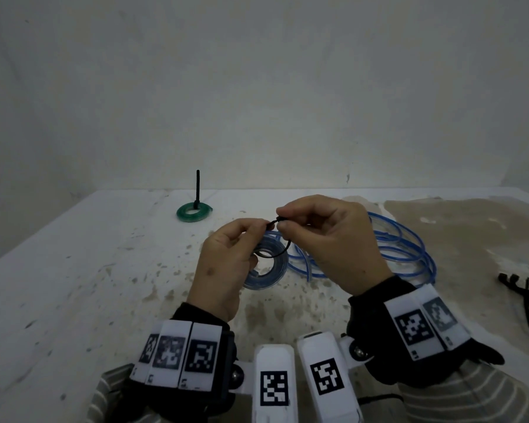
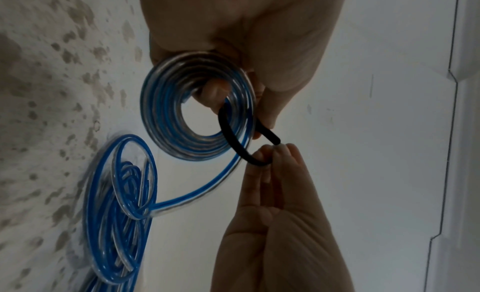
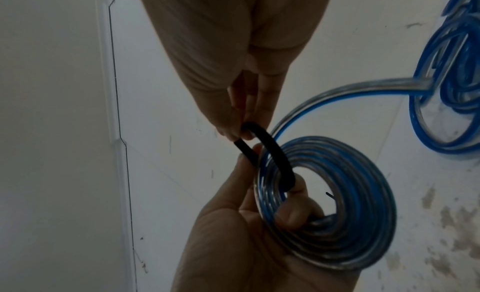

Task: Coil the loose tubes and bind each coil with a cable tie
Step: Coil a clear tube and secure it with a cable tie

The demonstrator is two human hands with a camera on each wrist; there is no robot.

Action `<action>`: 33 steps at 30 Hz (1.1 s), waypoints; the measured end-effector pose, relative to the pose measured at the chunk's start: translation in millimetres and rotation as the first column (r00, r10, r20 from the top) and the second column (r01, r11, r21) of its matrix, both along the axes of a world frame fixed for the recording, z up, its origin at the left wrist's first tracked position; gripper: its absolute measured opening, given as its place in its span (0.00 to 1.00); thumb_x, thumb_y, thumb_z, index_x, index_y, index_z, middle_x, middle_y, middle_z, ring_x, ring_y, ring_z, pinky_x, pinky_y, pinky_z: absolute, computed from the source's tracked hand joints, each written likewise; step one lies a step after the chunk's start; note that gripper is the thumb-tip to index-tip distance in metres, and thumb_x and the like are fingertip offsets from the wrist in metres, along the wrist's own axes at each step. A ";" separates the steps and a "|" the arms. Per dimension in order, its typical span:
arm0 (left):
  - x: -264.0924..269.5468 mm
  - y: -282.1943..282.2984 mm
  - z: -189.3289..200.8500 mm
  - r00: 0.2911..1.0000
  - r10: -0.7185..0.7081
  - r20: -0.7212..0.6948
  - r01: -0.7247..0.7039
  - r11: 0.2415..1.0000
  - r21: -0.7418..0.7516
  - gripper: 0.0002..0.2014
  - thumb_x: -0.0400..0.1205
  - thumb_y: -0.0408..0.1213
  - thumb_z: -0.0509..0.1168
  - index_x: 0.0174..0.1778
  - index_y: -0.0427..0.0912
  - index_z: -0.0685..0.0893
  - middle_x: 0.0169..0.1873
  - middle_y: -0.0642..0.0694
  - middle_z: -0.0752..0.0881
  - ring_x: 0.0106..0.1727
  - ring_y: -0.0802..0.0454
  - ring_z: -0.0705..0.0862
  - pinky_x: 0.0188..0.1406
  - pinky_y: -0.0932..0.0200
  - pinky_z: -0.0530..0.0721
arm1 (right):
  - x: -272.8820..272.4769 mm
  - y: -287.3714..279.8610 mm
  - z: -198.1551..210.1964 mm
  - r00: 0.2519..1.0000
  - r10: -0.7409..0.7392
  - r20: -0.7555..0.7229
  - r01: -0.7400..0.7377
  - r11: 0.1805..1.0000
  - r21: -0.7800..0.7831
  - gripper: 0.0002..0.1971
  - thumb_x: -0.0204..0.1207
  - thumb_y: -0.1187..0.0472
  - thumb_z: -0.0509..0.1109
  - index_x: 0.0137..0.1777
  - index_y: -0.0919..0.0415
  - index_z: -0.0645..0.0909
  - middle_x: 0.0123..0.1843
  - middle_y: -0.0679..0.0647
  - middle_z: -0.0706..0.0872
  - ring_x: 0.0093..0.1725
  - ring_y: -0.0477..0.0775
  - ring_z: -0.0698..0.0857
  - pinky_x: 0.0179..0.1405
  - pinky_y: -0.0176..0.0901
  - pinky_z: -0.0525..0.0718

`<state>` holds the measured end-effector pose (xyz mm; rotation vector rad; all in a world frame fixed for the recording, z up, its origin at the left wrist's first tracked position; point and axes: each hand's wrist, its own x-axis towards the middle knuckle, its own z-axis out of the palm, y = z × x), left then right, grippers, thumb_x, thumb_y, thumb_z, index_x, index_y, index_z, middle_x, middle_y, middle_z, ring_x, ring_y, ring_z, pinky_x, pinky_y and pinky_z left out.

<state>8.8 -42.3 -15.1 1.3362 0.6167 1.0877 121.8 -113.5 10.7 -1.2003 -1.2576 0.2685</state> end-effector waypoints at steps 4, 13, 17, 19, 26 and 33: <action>0.0 1.6 -0.3 1.000 0.003 0.014 -0.003 1.000 -0.001 0.09 0.81 0.33 0.62 0.37 0.43 0.85 0.24 0.55 0.83 0.23 0.61 0.72 0.23 0.69 0.69 | -1.2 0.6 -1.7 1.000 0.014 0.020 -0.014 1.000 0.001 0.07 0.68 0.73 0.75 0.42 0.62 0.86 0.38 0.50 0.88 0.37 0.43 0.87 0.42 0.32 0.86; -1.8 1.7 -4.3 0.997 0.014 -0.081 -0.003 0.990 0.141 0.07 0.80 0.35 0.64 0.38 0.43 0.84 0.27 0.49 0.82 0.21 0.63 0.74 0.23 0.71 0.71 | 1.3 1.5 -1.5 0.999 0.004 0.055 0.002 0.992 -0.123 0.08 0.66 0.70 0.77 0.39 0.56 0.86 0.37 0.48 0.89 0.37 0.46 0.89 0.40 0.34 0.87; 0.1 3.1 -7.1 0.994 0.003 -0.106 0.008 0.995 0.102 0.07 0.80 0.36 0.64 0.38 0.43 0.84 0.30 0.46 0.82 0.23 0.63 0.75 0.24 0.70 0.71 | 6.1 1.8 -1.8 0.998 -0.002 0.064 0.013 0.985 -0.172 0.04 0.68 0.66 0.76 0.40 0.56 0.87 0.37 0.49 0.89 0.35 0.45 0.88 0.39 0.35 0.88; 0.5 3.0 -6.8 0.996 -0.017 -0.086 0.021 0.998 0.057 0.07 0.80 0.35 0.64 0.37 0.43 0.83 0.30 0.45 0.81 0.21 0.63 0.73 0.22 0.70 0.70 | 8.3 1.7 -1.3 0.999 0.020 0.038 -0.013 0.984 -0.175 0.05 0.70 0.68 0.74 0.41 0.58 0.87 0.38 0.53 0.90 0.36 0.47 0.89 0.39 0.35 0.88; -0.1 -1.0 -3.8 0.981 -0.152 -0.123 0.157 0.987 0.027 0.06 0.76 0.40 0.67 0.38 0.42 0.83 0.22 0.52 0.79 0.19 0.63 0.73 0.19 0.71 0.70 | 10.8 5.9 7.3 0.948 -0.009 0.318 0.095 0.962 -0.255 0.05 0.75 0.65 0.70 0.38 0.57 0.83 0.34 0.46 0.85 0.33 0.44 0.85 0.35 0.32 0.85; 0.9 -0.5 -2.5 0.963 -0.206 -0.174 0.204 0.978 -0.030 0.05 0.79 0.35 0.66 0.45 0.50 0.84 0.23 0.52 0.76 0.19 0.62 0.73 0.19 0.68 0.69 | 12.9 7.1 12.0 0.844 0.014 0.536 0.188 0.929 -0.320 0.05 0.78 0.59 0.67 0.40 0.53 0.80 0.35 0.42 0.82 0.36 0.39 0.81 0.39 0.32 0.79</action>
